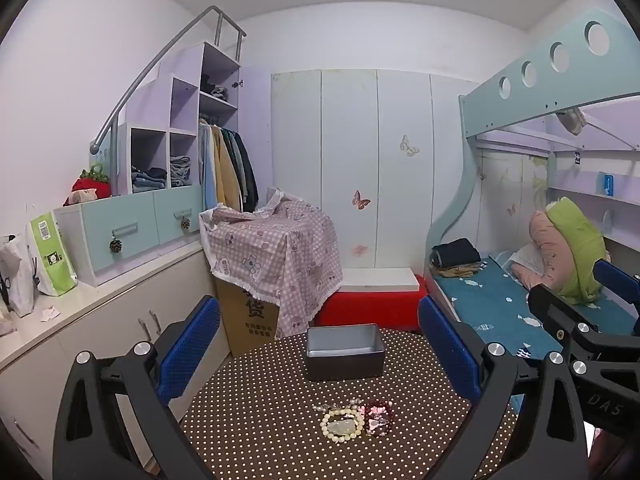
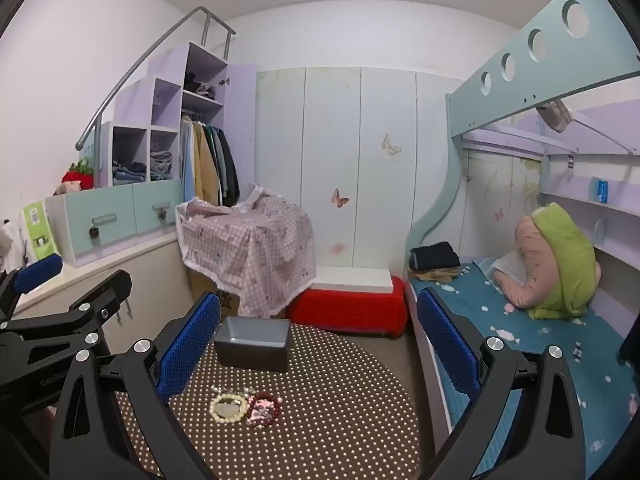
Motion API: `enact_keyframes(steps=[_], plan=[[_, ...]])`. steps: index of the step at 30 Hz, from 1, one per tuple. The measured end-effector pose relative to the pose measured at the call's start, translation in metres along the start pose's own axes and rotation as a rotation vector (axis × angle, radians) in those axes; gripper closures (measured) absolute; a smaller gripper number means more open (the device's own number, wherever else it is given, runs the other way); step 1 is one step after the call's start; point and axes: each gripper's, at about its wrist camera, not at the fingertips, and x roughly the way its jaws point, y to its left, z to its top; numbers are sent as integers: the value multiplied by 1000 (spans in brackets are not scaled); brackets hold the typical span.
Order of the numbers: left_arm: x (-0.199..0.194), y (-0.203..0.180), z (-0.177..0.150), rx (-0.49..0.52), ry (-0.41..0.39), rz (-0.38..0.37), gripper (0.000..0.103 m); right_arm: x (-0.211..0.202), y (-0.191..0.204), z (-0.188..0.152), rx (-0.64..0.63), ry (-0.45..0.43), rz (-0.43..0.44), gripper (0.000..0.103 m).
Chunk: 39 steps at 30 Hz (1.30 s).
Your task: Organize jewelry
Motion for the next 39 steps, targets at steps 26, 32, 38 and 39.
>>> enact_keyframes(steps=[26, 32, 38, 39], plan=[[2, 0, 0, -4, 2, 0, 7, -2, -2, 0, 1, 6, 0, 7], [3, 0, 0, -4, 2, 0, 7, 1, -4, -1, 1, 7, 0, 7], [1, 1, 3, -3, 3, -2, 7, 1, -4, -1, 2, 8, 0, 7], [1, 1, 2, -4, 2, -2, 7, 0, -3, -1, 1, 7, 0, 7]])
